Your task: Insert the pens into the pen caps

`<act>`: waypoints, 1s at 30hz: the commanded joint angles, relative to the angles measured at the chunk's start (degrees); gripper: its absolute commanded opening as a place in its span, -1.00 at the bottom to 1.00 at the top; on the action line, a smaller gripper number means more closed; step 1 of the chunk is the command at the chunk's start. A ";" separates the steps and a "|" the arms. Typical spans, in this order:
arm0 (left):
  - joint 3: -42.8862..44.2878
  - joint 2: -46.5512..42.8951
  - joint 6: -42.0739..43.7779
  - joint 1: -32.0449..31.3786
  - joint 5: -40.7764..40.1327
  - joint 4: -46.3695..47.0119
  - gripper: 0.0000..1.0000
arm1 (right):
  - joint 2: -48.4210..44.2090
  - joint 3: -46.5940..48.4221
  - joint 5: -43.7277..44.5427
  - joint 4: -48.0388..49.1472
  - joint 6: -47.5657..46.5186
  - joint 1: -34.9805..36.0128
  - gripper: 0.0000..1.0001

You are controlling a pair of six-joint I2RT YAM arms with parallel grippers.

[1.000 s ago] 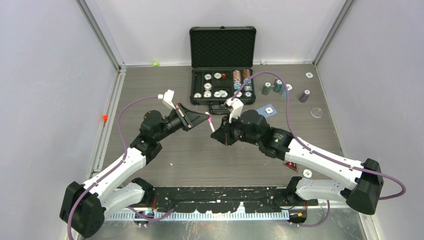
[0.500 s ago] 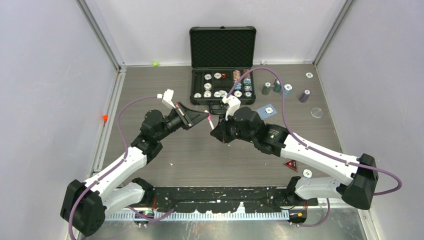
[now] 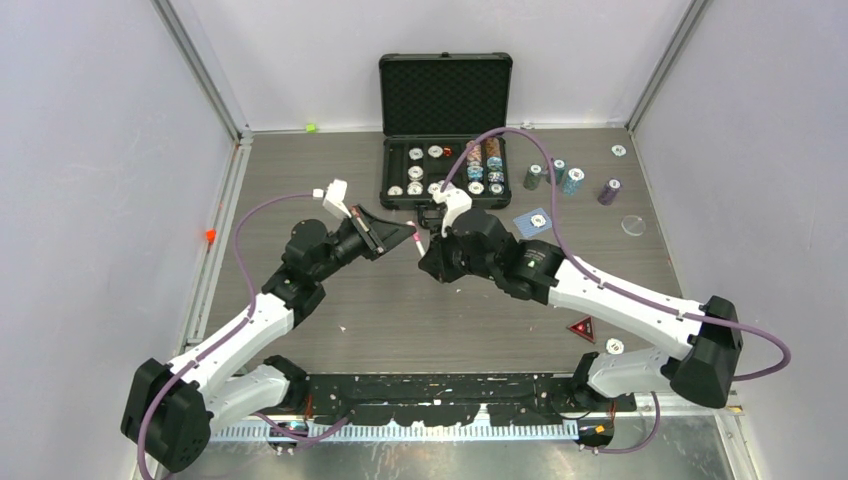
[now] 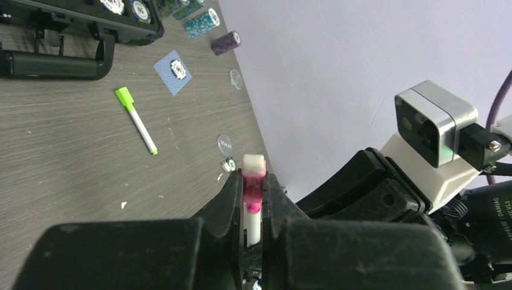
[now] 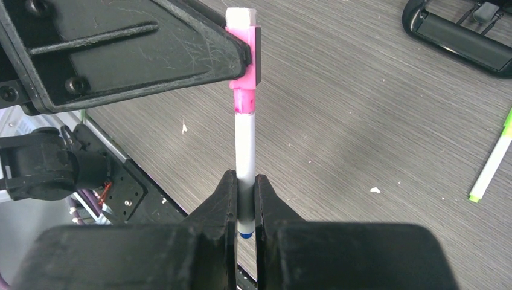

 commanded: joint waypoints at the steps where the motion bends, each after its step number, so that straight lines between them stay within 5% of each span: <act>1: 1.23 -0.49 2.17 -0.64 2.43 -4.45 -1.00 | 1.37 5.99 6.83 2.37 -0.69 -0.41 -0.99; 10: 7.13 0.58 4.20 -1.09 -6.38 -24.32 -1.00 | 9.89 15.26 11.75 -3.50 -3.22 0.26 -0.99; 21: 9.74 1.89 4.30 -2.21 -8.22 -29.16 -1.00 | 21.25 29.09 17.17 -10.27 -5.16 1.25 -0.99; 30: 5.62 -0.94 5.02 -2.29 -4.63 -20.11 -1.00 | 15.99 26.50 4.32 -2.43 -6.41 -1.12 -0.99</act>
